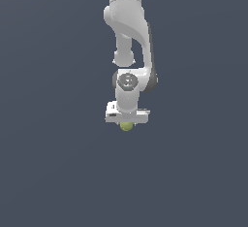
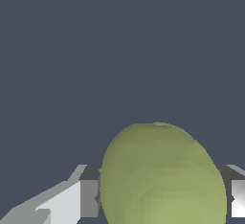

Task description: Pick up the object and move it to a goal position.

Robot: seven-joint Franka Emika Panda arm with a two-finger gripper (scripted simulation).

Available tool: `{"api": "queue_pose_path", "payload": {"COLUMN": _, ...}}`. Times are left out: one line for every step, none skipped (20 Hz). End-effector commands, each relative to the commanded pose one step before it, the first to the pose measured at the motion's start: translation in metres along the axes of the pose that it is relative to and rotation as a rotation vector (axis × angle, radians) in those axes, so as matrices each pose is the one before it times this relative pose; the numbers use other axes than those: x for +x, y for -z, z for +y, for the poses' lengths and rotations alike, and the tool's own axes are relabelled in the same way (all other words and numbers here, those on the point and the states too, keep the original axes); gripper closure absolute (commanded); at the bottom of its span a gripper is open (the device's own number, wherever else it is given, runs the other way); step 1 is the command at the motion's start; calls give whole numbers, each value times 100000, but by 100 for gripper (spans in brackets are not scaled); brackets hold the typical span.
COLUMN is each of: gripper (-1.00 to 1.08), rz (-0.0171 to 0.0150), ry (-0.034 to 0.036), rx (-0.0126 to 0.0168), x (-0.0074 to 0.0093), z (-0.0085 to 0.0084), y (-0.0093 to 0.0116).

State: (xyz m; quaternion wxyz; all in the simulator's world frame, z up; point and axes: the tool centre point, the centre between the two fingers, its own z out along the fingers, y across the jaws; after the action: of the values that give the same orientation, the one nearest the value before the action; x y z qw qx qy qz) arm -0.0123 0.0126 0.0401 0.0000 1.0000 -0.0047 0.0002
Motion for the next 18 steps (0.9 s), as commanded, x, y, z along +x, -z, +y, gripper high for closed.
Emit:
{"api": "queue_pose_path", "payload": {"gripper": 108, "rz": -57, "ry": 7, "rx": 0, "x": -10, "z": -6, "y": -77}}
{"api": "queue_pose_path", "payload": {"gripper": 108, "rz": 0, "ry": 0, "rx": 0, "x": -15, "z": 1, "y": 64}}
{"api": "queue_pose_path", "payload": {"gripper": 108, "rz": 0, "ry": 0, "rx": 0, "x": -8, "z": 6, "y": 22}}
{"api": "queue_pose_path", "payload": {"gripper": 108, "rz": 0, "ry": 0, "rx": 0, "x": -23, "z": 18, "y": 65}}
{"api": "queue_pose_path", "payload": {"gripper": 108, "rz": 0, "ry": 0, "rx": 0, "x": -38, "z": 29, "y": 108}}
{"api": "queue_pose_path", "payload": {"gripper": 108, "rz": 0, "ry": 0, "rx": 0, "x": -53, "z": 41, "y": 152}}
{"api": "queue_pose_path", "payload": {"gripper": 108, "rz": 0, "ry": 0, "rx": 0, "x": -68, "z": 53, "y": 196}}
{"api": "queue_pose_path", "payload": {"gripper": 108, "rz": 0, "ry": 0, "rx": 0, "x": -83, "z": 64, "y": 240}}
{"api": "queue_pose_path", "payload": {"gripper": 108, "rz": 0, "ry": 0, "rx": 0, "x": -99, "z": 76, "y": 284}}
{"api": "queue_pose_path", "payload": {"gripper": 108, "rz": 0, "ry": 0, "rx": 0, "x": -114, "z": 88, "y": 328}}
{"api": "queue_pose_path", "payload": {"gripper": 108, "rz": 0, "ry": 0, "rx": 0, "x": -129, "z": 100, "y": 373}}
{"api": "queue_pose_path", "payload": {"gripper": 108, "rz": 0, "ry": 0, "rx": 0, "x": -145, "z": 112, "y": 418}}
{"api": "queue_pose_path", "payload": {"gripper": 108, "rz": 0, "ry": 0, "rx": 0, "x": -160, "z": 124, "y": 463}}
{"api": "queue_pose_path", "payload": {"gripper": 108, "rz": 0, "ry": 0, "rx": 0, "x": -176, "z": 136, "y": 509}}
{"api": "queue_pose_path", "payload": {"gripper": 108, "rz": 0, "ry": 0, "rx": 0, "x": -192, "z": 148, "y": 555}}
{"api": "queue_pose_path", "payload": {"gripper": 108, "rz": 0, "ry": 0, "rx": 0, "x": -207, "z": 161, "y": 602}}
{"api": "queue_pose_path", "payload": {"gripper": 108, "rz": 0, "ry": 0, "rx": 0, "x": -223, "z": 173, "y": 650}}
{"api": "queue_pose_path", "payload": {"gripper": 108, "rz": 0, "ry": 0, "rx": 0, "x": -239, "z": 186, "y": 698}}
